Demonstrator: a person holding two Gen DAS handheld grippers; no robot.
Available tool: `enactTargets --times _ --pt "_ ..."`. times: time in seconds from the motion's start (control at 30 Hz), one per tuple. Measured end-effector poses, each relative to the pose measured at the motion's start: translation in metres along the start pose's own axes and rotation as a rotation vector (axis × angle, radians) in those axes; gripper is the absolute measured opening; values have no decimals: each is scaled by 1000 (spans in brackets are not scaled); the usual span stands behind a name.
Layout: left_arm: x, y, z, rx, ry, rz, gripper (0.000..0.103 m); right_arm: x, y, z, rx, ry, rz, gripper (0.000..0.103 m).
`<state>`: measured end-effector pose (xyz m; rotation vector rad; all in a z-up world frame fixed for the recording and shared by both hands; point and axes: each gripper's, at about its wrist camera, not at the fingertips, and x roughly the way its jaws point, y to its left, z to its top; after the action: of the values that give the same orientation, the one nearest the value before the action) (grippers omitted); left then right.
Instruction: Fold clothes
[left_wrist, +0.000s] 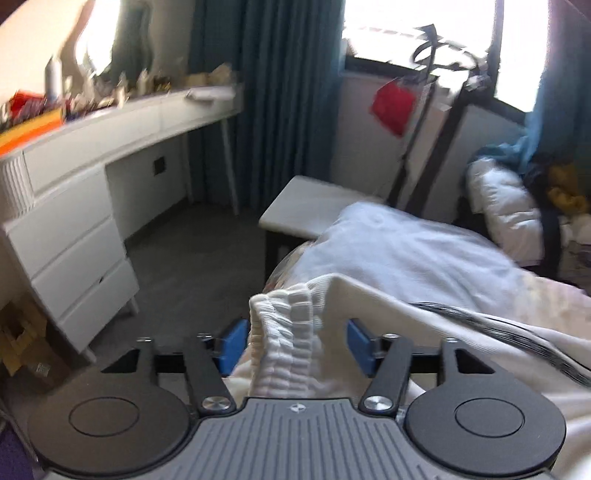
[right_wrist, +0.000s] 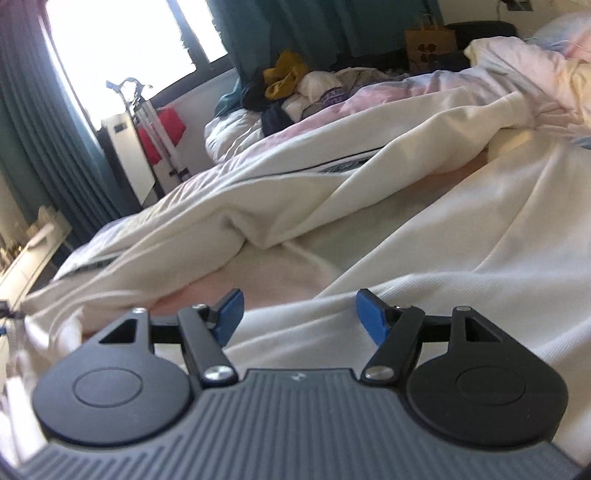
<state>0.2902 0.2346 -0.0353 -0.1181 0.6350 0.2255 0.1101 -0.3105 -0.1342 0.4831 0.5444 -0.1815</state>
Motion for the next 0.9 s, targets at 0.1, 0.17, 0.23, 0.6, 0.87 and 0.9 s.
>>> enactTargets --times 0.1,0.17,0.23,0.6,0.87,0.9 --pt "-47 -5 -10 31 -18 -52 75 -13 -10 9 38 -43 -19 69" --pt "-83 -15 -24 55 -20 -94 75 -23 -20 17 76 -65 -40 69" --pt "-120 -30 -44 77 -18 -139 76 -32 -33 23 123 -71 -60 70" --pt "-240 -137 -166 12 30 -436 77 -91 -105 31 353 -5 -91 71" --pt "-239 -197 -225 106 38 -477 78 -116 -183 31 657 -100 -187 72" --pt "-236 -198 -226 109 39 -482 78 -116 -196 29 718 -112 -218 72"
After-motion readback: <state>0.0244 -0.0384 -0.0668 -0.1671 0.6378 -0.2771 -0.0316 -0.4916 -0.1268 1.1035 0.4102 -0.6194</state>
